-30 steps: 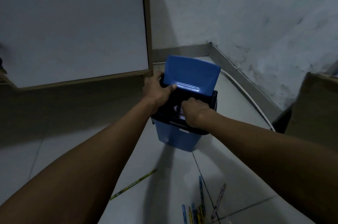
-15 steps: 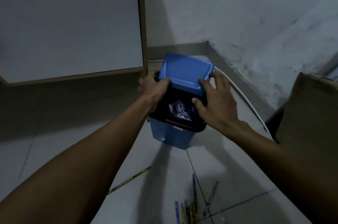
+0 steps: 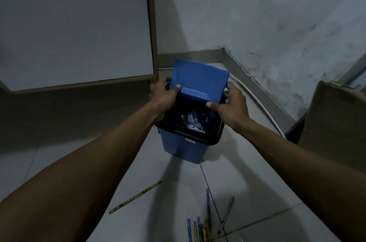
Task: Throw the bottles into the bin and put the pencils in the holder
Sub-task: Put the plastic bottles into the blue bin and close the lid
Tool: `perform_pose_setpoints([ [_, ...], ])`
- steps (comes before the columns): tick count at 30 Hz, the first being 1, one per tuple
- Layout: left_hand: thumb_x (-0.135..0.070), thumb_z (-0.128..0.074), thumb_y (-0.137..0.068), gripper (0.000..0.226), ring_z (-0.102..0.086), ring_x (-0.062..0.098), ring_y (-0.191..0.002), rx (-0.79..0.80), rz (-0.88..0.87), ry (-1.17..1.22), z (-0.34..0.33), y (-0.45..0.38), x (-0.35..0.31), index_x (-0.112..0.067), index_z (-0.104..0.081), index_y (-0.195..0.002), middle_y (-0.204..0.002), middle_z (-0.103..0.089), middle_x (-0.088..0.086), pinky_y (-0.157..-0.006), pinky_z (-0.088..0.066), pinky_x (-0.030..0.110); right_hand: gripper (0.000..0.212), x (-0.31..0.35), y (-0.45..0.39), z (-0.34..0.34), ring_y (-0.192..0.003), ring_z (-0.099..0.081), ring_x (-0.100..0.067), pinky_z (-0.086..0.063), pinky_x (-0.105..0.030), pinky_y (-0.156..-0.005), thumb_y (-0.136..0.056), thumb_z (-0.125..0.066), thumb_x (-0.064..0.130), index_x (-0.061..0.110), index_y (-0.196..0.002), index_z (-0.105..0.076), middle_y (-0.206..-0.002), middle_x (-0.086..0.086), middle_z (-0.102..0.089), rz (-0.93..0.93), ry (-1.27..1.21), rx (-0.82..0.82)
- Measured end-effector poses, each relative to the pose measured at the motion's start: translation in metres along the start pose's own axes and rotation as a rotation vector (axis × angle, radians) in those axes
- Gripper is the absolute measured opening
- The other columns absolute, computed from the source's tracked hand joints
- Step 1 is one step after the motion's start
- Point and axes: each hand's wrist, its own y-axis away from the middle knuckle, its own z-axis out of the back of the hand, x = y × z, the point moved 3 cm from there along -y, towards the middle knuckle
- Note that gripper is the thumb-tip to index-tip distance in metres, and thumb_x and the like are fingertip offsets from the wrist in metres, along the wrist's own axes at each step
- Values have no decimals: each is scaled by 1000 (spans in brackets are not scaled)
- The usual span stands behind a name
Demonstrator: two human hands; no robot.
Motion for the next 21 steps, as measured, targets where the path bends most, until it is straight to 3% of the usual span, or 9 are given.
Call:
perform_pose_setpoints([
  [2,-42,-61,-86,51,-46,30,-125,-132,-72,-113,2,14,-5,-22,-50,-131,-139,-41,12,-100,-48,48,71,-3,-2,0,-103,-65,-21,-59,-36,-81,-75,-79,8,13,-136,-44,-116,-7,-65,31,12,39],
  [3,-36,-61,-89,41,-45,27,-121,-285,-161,-216,3,24,-9,-16,-52,-124,-133,-44,12,-98,-47,44,72,-3,-3,0,-102,-66,-21,-59,-36,-81,-76,-79,9,13,-137,-43,-115,-5,-64,43,7,63],
  [5,-25,-61,-89,17,-53,19,-95,-503,-481,-339,3,54,-21,-12,-57,-99,-104,-55,7,-79,-51,33,77,-1,-4,3,-96,-66,-15,-60,-33,-78,-78,-77,10,18,-142,-36,-108,0,-62,65,-17,103],
  [7,-20,-66,-81,10,-56,10,-67,-262,-680,-453,-13,70,-22,-12,-60,-80,-78,-63,1,-62,-48,25,87,0,-4,5,-90,-65,-9,-57,-22,-70,-79,-76,9,24,-147,-24,-103,2,-61,78,-25,123],
  [8,-21,-68,-78,11,-57,8,-62,-49,-639,-556,-25,69,-18,-12,-63,-76,-74,-66,0,-59,-49,25,94,1,-3,6,-90,-66,-11,-56,-21,-70,-80,-76,10,26,-151,-15,-105,1,-60,81,-22,128],
  [10,-29,-64,-78,23,-66,18,-78,338,-386,-761,-49,61,-6,-13,-67,-94,-90,-70,3,-72,-56,34,110,-1,-4,7,-95,-66,-19,-57,-29,-79,-81,-76,13,27,-154,4,-109,-2,-58,78,-8,135],
  [12,-32,-53,-85,45,-60,29,-108,571,-197,-933,-65,58,-2,-15,-57,-126,-124,-62,11,-93,-50,39,115,-4,-4,7,-98,-66,-24,-57,-39,-86,-80,-77,14,30,-153,11,-112,-4,-59,83,-5,140],
  [15,-31,-43,-93,60,-33,32,-142,733,-94,-1125,-81,56,-6,-19,-30,-150,-156,-33,13,-114,-32,43,112,-7,-8,9,-95,-68,-24,-57,-43,-88,-80,-76,14,32,-153,7,-107,-1,-60,78,-15,144],
  [21,-31,-41,-98,62,-29,29,-143,775,14,-1174,-87,52,-11,-21,-18,-154,-160,-26,10,-115,-29,42,107,-13,-16,12,-102,-65,-22,-54,-44,-94,-82,-75,18,26,-155,4,-111,-1,-59,48,17,129],
])
